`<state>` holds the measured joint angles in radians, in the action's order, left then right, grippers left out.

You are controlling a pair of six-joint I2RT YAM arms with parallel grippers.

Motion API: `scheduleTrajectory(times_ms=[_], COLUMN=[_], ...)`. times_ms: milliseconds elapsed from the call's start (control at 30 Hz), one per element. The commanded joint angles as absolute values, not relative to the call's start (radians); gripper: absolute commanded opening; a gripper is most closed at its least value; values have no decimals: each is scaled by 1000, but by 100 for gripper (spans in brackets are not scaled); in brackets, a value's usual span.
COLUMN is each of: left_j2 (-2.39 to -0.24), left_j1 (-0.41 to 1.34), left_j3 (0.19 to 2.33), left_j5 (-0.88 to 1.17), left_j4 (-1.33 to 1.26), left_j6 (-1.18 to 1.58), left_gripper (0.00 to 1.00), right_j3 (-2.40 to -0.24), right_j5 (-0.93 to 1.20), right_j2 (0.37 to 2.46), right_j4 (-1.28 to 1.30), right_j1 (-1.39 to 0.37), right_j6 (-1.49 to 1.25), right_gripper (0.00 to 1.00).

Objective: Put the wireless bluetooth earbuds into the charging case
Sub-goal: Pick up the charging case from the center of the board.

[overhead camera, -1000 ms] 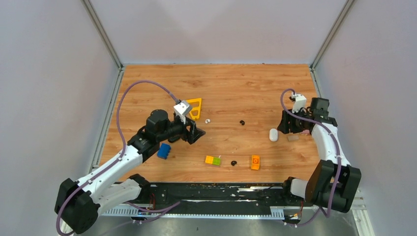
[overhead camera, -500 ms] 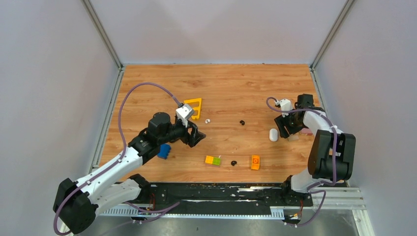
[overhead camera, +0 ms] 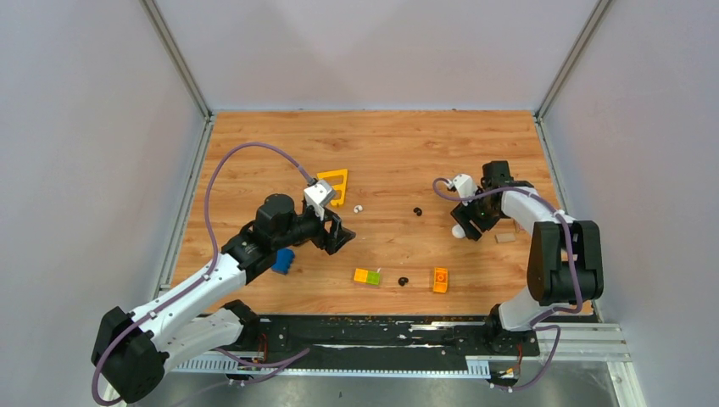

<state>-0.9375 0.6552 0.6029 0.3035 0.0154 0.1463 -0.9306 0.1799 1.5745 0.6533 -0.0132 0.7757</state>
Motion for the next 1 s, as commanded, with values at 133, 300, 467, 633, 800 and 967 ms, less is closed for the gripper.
scheduleTrajectory(times_ms=[133, 300, 467, 633, 800, 967], left_j2=[-938, -943, -936, -935, -939, -934], left_j1=[669, 670, 672, 675, 675, 679], left_j3=[607, 611, 609, 609, 612, 611], left_j5=[291, 301, 301, 303, 307, 300], left_j4=[-5, -5, 20, 18, 19, 21], left_j6=[120, 125, 123, 123, 124, 126], left_gripper=[83, 83, 83, 84, 84, 84], right_j3=[-988, -1047, -1106, -1119, -1094, -1024], right_j5=[190, 201, 283, 397, 352, 298], right_j2=[1556, 1621, 1699, 1688, 1683, 1658], right_j4=[666, 690, 788, 880, 822, 711], right_j1=[-98, -110, -109, -109, -110, -109], right_j6=[819, 840, 883, 961, 921, 875], right_gripper=[68, 68, 64, 64, 64, 59])
